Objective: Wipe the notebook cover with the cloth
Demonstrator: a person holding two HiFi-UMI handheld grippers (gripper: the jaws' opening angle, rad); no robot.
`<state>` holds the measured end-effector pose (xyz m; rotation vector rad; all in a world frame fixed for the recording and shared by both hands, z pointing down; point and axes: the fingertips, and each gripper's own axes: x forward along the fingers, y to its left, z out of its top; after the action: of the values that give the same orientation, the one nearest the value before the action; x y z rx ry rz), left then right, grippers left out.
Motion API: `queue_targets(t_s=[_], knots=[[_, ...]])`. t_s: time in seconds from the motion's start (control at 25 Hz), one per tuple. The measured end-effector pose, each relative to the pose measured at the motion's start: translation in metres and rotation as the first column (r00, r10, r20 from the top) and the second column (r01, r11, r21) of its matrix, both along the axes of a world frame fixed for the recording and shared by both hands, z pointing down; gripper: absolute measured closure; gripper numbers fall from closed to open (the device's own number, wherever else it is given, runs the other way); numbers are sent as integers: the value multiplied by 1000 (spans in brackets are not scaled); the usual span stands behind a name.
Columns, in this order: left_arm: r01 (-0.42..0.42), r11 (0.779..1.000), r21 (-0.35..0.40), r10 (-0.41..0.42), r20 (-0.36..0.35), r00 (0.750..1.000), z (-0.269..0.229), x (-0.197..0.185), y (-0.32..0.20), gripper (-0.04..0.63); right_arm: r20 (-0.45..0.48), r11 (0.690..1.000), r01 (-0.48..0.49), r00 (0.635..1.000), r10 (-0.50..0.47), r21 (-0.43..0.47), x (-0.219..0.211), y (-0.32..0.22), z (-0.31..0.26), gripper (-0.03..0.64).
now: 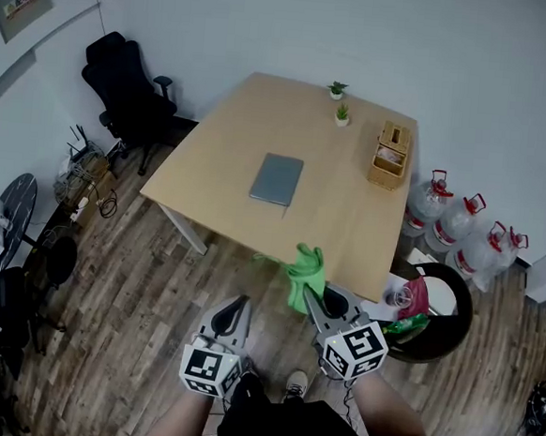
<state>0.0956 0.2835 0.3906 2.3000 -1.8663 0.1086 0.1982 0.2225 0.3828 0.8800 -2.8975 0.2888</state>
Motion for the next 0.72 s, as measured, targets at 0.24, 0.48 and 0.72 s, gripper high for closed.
queue_targets(t_s=[0.24,0.48,0.72], knots=[[-24,1000,-5,24,0,1000,4,-32,-15,578,-12,1000,-27,1000,27,-1,-27,-13,-1,558],[-55,998,8,55,-8,998,4,-71,-29,578,-23,998,-61,998,61,5,-61,-23,-8,558],[-85,996,15,85,-17,996,0,-107,-40,572,-24,995,-103,994,103,11,-93,-33,-11,558]])
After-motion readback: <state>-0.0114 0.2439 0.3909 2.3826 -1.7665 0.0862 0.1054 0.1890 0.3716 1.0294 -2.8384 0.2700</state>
